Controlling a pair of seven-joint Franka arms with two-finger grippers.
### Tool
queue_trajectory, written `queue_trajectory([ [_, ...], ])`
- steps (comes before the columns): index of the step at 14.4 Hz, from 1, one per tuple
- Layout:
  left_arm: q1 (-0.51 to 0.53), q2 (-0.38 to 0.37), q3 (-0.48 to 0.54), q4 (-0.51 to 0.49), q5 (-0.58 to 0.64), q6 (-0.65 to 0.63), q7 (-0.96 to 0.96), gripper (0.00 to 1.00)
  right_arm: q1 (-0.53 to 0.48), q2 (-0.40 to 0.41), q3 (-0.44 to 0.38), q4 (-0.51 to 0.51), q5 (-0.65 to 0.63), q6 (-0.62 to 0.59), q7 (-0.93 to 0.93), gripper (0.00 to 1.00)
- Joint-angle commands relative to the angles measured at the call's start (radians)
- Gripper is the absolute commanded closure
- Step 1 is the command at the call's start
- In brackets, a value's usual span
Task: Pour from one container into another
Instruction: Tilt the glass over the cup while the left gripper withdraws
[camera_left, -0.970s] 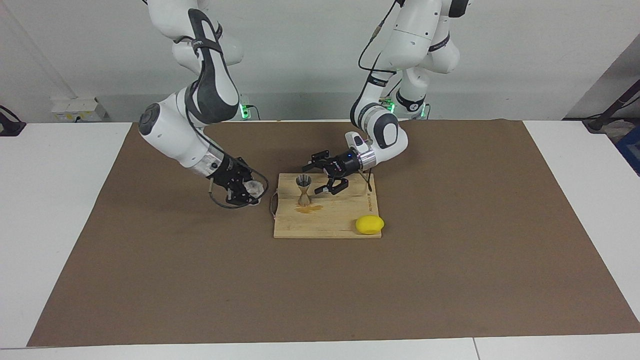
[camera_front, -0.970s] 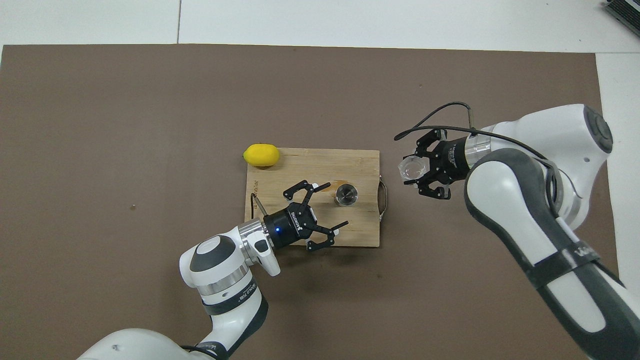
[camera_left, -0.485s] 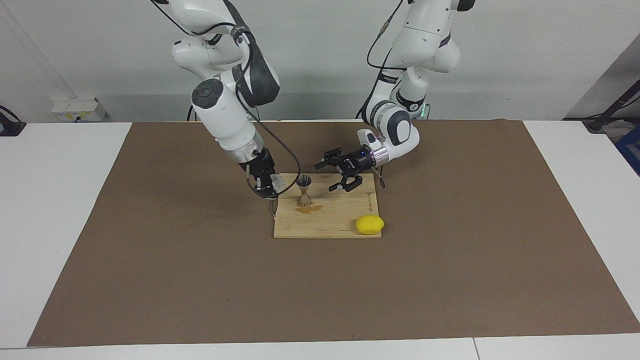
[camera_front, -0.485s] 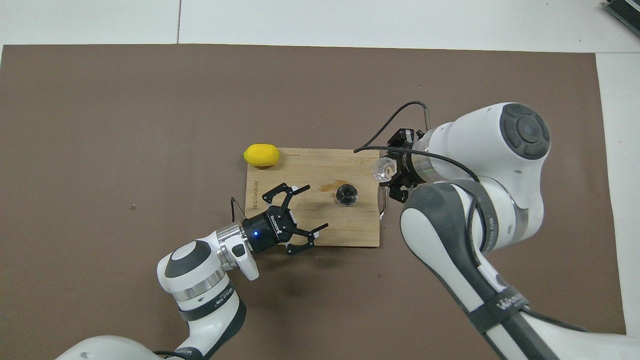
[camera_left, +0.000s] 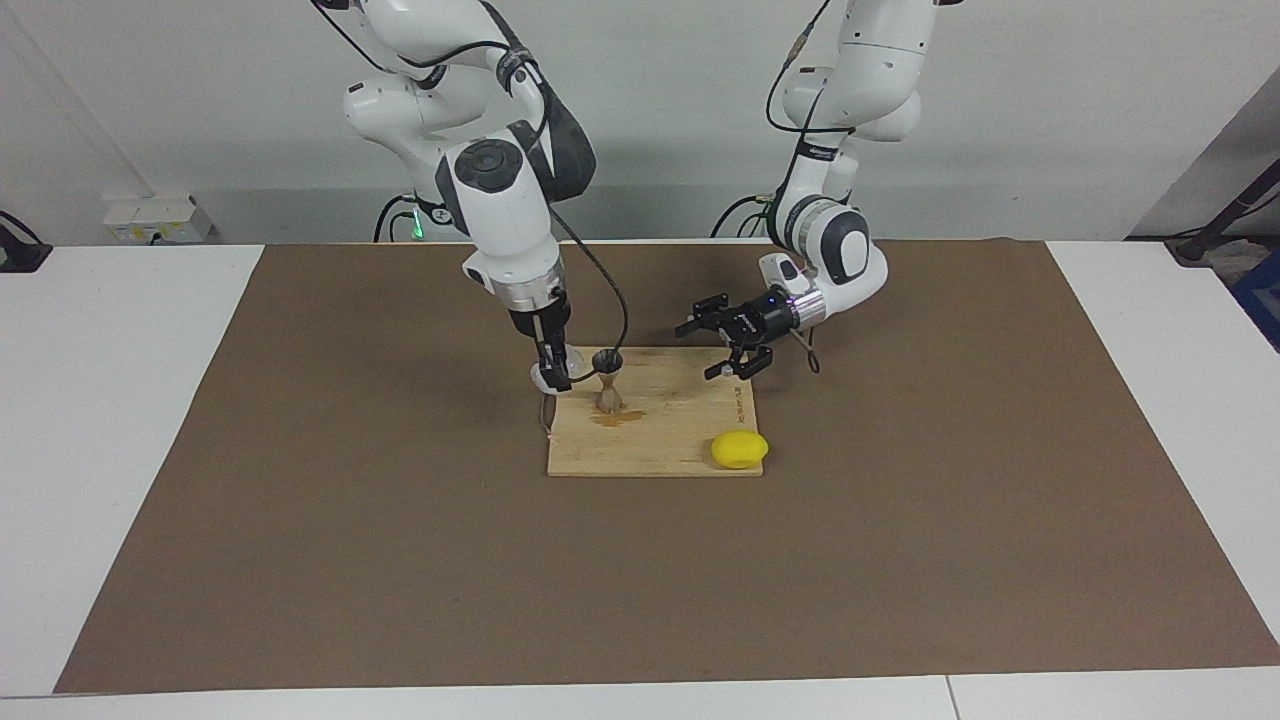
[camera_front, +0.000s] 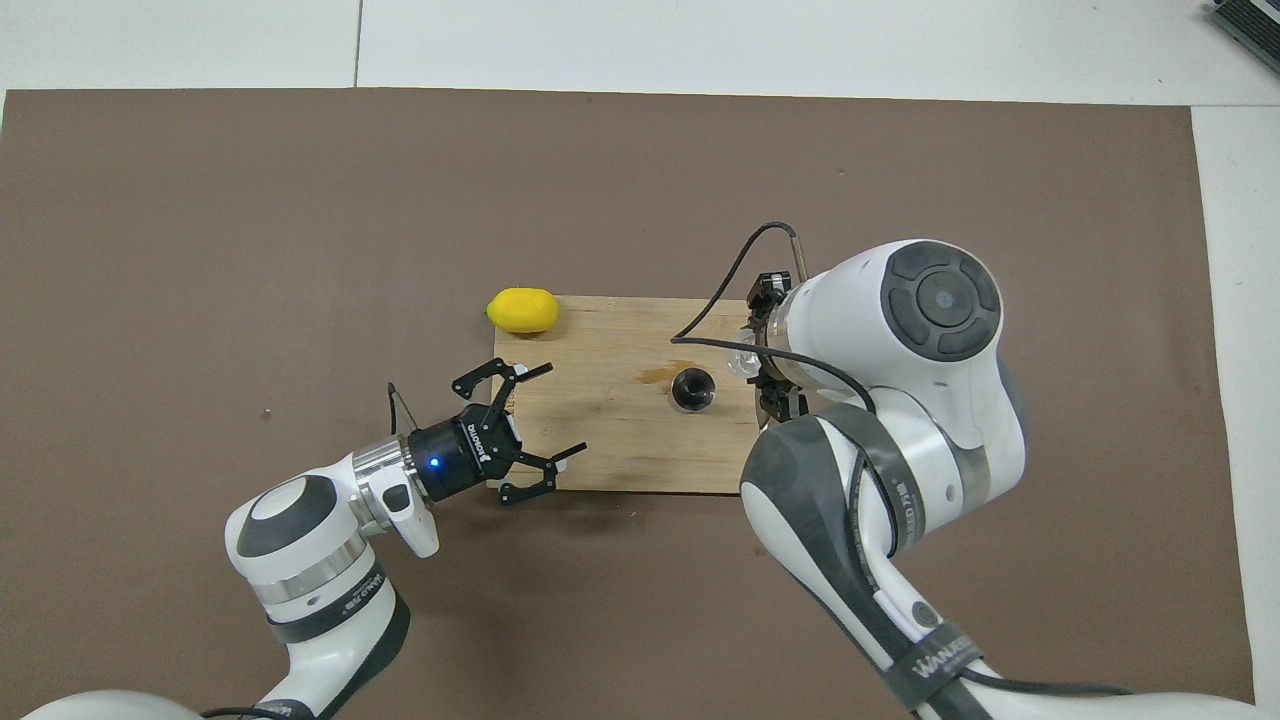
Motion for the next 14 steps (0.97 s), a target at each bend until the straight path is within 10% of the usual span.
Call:
queue_trajectory([
  [1,0.107,-0.060,-0.009,-0.065,0.107,-0.052,0.177,0.00,0.025,0.003,-0.002,0.012,-0.063,-0.002,0.031,0.88],
  [14,0.715,-0.011,-0.006,0.191,1.007,-0.377,-0.122,0.00,0.121,-0.028,0.002,0.005,-0.313,-0.083,0.031,0.88],
])
